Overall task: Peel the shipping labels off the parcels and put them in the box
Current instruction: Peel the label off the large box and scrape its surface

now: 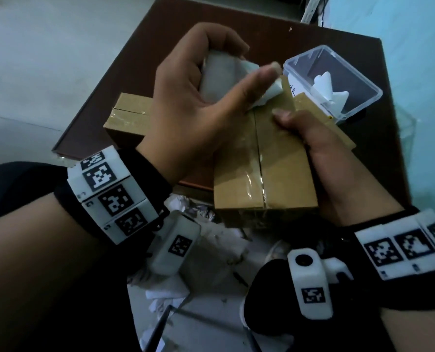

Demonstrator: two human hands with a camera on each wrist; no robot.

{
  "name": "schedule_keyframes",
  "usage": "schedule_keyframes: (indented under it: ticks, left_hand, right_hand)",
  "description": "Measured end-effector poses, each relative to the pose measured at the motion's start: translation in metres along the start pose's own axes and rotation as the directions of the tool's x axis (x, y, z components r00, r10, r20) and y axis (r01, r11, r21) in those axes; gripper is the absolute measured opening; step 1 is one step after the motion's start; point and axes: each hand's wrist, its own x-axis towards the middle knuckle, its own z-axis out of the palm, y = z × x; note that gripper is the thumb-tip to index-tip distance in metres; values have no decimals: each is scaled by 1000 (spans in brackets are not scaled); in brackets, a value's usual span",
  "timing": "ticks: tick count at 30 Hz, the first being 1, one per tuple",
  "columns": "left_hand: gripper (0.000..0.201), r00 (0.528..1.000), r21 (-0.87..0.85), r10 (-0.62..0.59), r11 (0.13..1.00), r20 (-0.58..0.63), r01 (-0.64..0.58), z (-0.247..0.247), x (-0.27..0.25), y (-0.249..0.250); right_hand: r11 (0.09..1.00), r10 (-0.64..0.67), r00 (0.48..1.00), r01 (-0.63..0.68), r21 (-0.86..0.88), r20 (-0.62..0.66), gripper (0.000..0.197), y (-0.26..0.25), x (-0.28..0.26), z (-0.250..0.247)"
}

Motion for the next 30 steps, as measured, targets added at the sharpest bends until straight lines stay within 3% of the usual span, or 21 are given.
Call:
schedule_keyframes:
  ticks: [3, 4, 5, 9, 11, 18, 23, 27, 30]
  left_hand:
    - [94, 997, 137, -37, 990, 72, 26, -7, 3, -8]
    - [102, 993, 183, -51, 983, 105, 31, -10, 3, -10]
    - [100, 987, 223, -71, 974, 142, 38, -12, 3, -11]
    - [52, 968, 328, -112, 944, 223, 34, -19, 2, -14]
    - [45, 965, 358, -122, 933, 232, 32, -19, 2, -15]
    - [39, 968, 310, -164, 945, 189, 100, -22, 1, -13]
    - [57, 934, 323, -229, 937, 273, 135, -25, 2, -12]
    - [59, 916, 368, -197, 928, 349, 59, -24, 0, -12]
    - [61, 935, 416, -123, 909, 332, -29, -23, -1, -12]
  right_hand:
    - [999, -32, 998, 31, -33, -54, 65, 6, 6, 0]
    - [997, -54, 996, 50, -59, -75, 74, 7, 8, -1]
    - [994, -74, 993, 66, -87, -95, 81, 7, 8, -1]
    - [984, -107, 980, 80, -160, -170, 88, 7, 7, -2]
    - [977, -114, 977, 77, -201, -179, 92, 6, 6, -2]
    - [978, -127, 975, 91, -188, -184, 86, 5, 4, 0]
    - [969, -133, 971, 84, -234, -201, 96, 5, 3, 1]
    - [965, -135, 965, 76, -252, -226, 91, 4, 1, 1]
    - [963, -134, 963, 70, -262, -234, 93, 5, 1, 1]
